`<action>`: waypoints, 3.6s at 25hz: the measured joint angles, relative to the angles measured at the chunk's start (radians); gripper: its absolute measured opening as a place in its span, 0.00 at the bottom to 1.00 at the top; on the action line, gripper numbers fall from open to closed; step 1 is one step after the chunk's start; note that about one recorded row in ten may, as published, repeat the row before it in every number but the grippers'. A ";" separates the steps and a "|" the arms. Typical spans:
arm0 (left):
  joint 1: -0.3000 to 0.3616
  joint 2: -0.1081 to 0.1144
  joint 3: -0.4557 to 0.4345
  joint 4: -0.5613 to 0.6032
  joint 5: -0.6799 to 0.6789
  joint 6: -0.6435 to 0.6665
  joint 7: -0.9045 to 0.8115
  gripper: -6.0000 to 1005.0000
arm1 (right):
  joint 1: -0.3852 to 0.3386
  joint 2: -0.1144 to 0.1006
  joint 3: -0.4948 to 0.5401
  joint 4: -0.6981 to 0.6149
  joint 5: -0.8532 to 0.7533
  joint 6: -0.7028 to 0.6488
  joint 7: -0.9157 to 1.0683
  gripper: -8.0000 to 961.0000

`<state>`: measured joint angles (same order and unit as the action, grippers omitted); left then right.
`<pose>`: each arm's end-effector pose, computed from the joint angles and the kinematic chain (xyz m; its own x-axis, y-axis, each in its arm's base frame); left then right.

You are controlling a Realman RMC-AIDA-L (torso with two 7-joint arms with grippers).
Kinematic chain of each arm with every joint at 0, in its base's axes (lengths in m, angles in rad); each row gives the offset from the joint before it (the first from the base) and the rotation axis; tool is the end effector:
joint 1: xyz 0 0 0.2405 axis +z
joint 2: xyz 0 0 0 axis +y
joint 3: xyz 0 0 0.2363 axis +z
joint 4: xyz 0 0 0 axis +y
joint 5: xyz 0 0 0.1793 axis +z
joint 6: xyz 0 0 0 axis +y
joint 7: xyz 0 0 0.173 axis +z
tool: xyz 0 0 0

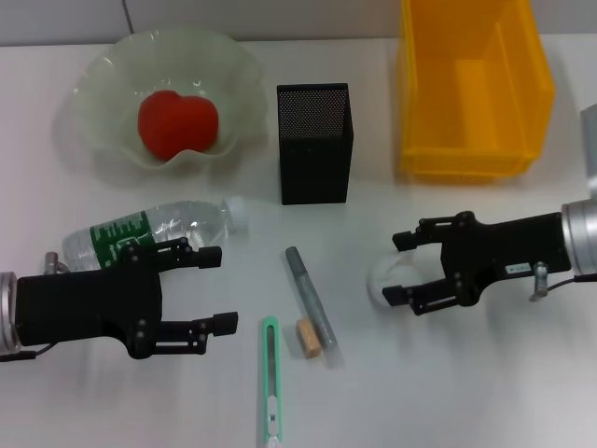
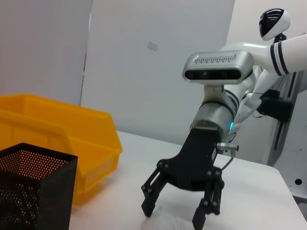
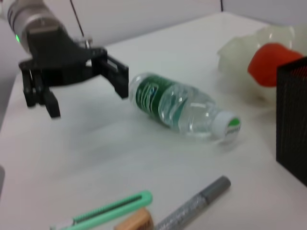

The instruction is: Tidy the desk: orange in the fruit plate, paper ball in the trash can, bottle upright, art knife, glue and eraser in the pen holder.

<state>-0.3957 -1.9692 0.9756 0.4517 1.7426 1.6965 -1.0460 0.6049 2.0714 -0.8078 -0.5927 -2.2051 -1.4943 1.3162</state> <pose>-0.2408 0.2414 -0.0183 0.8113 0.2158 0.5433 0.2869 -0.9567 -0.0484 0.2296 0.2954 -0.0513 0.9281 -0.2897 -0.2336 -0.3145 -0.9462 -0.0760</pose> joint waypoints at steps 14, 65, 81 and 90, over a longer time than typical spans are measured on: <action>-0.002 -0.003 -0.009 -0.001 -0.006 -0.002 0.001 0.80 | 0.013 0.007 -0.091 0.001 -0.003 0.092 0.004 0.84; -0.005 -0.030 -0.036 -0.001 -0.009 -0.022 0.021 0.78 | -0.185 0.005 0.409 0.202 0.284 -0.221 -0.467 0.60; -0.008 -0.036 -0.040 -0.001 -0.009 -0.022 0.020 0.77 | -0.143 0.007 0.685 0.313 0.338 -0.071 -0.583 0.62; -0.007 -0.045 -0.052 -0.001 -0.009 -0.023 0.021 0.77 | -0.044 0.007 0.680 0.333 0.358 0.166 -0.574 0.63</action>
<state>-0.4023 -2.0146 0.9239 0.4507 1.7333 1.6734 -1.0247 0.5611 2.0785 -0.1282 -0.2597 -1.8474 -1.3284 0.7423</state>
